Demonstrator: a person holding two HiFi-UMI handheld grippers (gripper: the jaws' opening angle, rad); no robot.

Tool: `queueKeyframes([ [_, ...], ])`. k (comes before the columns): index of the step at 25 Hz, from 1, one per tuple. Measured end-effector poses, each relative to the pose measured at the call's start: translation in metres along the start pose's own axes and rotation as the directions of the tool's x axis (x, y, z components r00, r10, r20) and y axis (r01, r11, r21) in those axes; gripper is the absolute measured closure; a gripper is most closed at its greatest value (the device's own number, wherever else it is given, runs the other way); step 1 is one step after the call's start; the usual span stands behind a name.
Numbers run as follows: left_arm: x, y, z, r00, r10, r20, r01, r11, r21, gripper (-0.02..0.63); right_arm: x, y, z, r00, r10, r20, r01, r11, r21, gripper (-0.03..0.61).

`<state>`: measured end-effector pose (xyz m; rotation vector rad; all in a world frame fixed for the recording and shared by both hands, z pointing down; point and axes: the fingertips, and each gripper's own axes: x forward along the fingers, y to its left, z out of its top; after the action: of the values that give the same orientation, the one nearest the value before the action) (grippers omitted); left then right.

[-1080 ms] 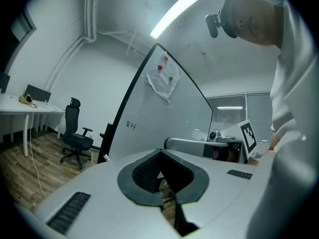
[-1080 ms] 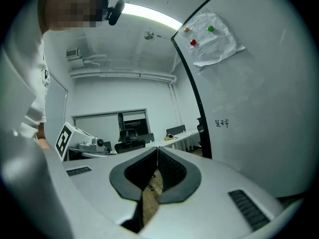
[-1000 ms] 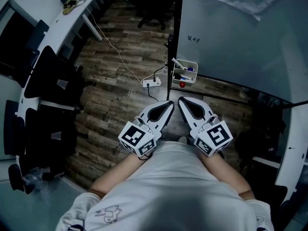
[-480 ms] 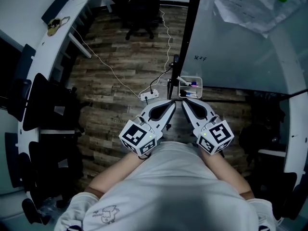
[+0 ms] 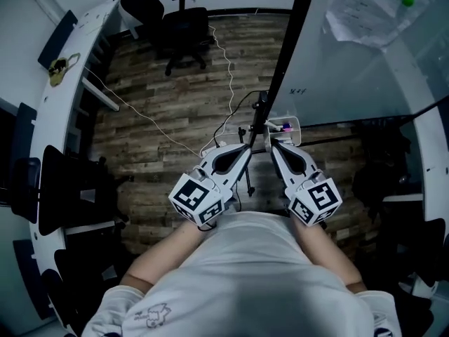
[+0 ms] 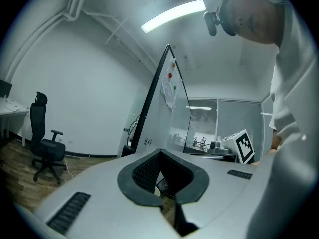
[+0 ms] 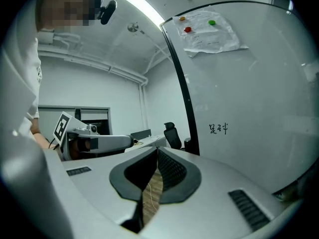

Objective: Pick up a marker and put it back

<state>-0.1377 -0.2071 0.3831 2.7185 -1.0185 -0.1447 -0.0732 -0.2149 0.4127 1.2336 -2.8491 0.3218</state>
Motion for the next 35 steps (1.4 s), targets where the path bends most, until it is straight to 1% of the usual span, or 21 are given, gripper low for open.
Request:
queueKeyframes([
  [4, -0.005, 0.007, -0.013, 1.0, -0.021, -0.012, 0.021, 0.999, -0.031, 0.609, 0.003, 0.011, -0.016, 0.999, -0.021, -0.033, 0.02, 1.0, -0.022, 0.565],
  [7, -0.001, 0.013, -0.019, 0.999, -0.025, -0.022, 0.024, 0.999, -0.044, 0.609, 0.009, 0.007, -0.019, 0.998, -0.037, -0.054, 0.035, 0.999, -0.036, 0.565],
  [10, 0.002, 0.022, -0.022, 1.0, -0.006, -0.016, 0.005, 0.998, -0.064, 0.609, 0.013, 0.003, -0.022, 0.997, -0.031, -0.064, 0.031, 0.999, -0.011, 0.565],
  [15, 0.012, 0.033, -0.029, 0.999, 0.021, -0.03, -0.023, 0.998, -0.054, 0.609, 0.025, -0.01, -0.03, 0.996, -0.012, -0.085, 0.012, 1.0, 0.0, 0.565],
  [19, 0.02, 0.041, -0.037, 0.998, 0.052, -0.038, -0.054, 0.997, -0.063, 0.609, 0.034, -0.026, -0.033, 0.995, -0.009, -0.102, 0.011, 1.0, 0.013, 0.565],
  [22, 0.03, 0.043, -0.045, 0.996, 0.064, -0.06, -0.067, 0.997, -0.046, 0.609, 0.042, -0.036, -0.04, 0.993, 0.013, -0.119, -0.015, 1.0, -0.019, 0.565],
  [27, 0.049, 0.053, -0.056, 0.992, 0.086, -0.09, -0.089, 0.996, -0.028, 0.609, 0.059, -0.056, -0.058, 0.986, 0.019, -0.166, -0.029, 0.998, -0.06, 0.564],
  [31, 0.062, 0.06, -0.074, 0.986, 0.109, -0.124, -0.119, 0.99, -0.072, 0.609, 0.068, -0.072, -0.077, 0.974, 0.006, -0.226, -0.036, 0.991, -0.132, 0.563],
  [35, 0.067, 0.068, -0.077, 0.983, 0.132, -0.129, -0.144, 0.986, -0.082, 0.609, 0.077, -0.08, -0.088, 0.963, 0.015, -0.269, -0.053, 0.989, -0.135, 0.553],
])
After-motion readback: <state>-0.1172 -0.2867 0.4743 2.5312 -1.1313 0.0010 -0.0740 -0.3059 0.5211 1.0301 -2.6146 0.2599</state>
